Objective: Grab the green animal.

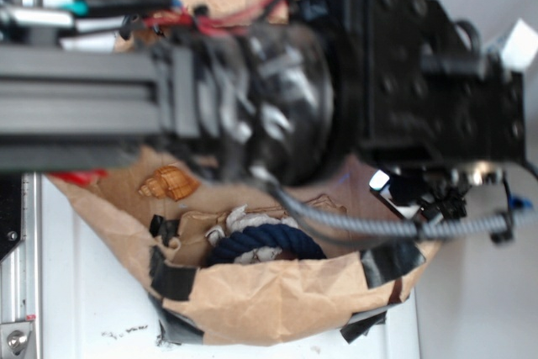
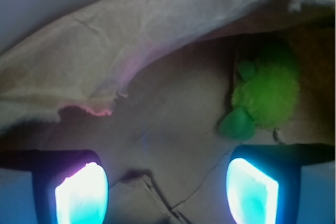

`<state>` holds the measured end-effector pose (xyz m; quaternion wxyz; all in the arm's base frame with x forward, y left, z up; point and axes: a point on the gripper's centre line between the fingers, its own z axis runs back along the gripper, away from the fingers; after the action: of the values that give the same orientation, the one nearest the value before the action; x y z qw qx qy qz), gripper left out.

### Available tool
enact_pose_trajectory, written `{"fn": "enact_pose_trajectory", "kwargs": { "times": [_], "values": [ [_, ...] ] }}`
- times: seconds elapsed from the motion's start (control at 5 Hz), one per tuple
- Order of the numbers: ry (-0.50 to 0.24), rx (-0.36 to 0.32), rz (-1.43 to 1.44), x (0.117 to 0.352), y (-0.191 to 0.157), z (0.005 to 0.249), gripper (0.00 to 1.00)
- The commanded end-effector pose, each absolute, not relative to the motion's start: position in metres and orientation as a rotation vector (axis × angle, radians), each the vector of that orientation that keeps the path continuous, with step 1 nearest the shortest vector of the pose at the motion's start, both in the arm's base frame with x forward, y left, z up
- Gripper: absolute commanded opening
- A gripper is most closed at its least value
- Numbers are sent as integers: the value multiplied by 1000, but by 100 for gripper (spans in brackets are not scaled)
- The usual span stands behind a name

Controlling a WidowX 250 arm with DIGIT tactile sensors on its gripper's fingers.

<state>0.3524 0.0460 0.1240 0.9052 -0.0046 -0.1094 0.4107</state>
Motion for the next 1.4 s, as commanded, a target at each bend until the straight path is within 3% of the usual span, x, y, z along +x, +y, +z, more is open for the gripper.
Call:
{"fn": "enact_pose_trajectory", "kwargs": {
  "times": [0.0,0.6,1.0,1.2],
  "values": [
    [-294,-86,816,338,63,187,100],
    [-294,-86,816,338,63,187,100],
    [-337,-69,733,305,65,173,100],
    [-388,-46,707,292,65,153,100]
  ]
}}
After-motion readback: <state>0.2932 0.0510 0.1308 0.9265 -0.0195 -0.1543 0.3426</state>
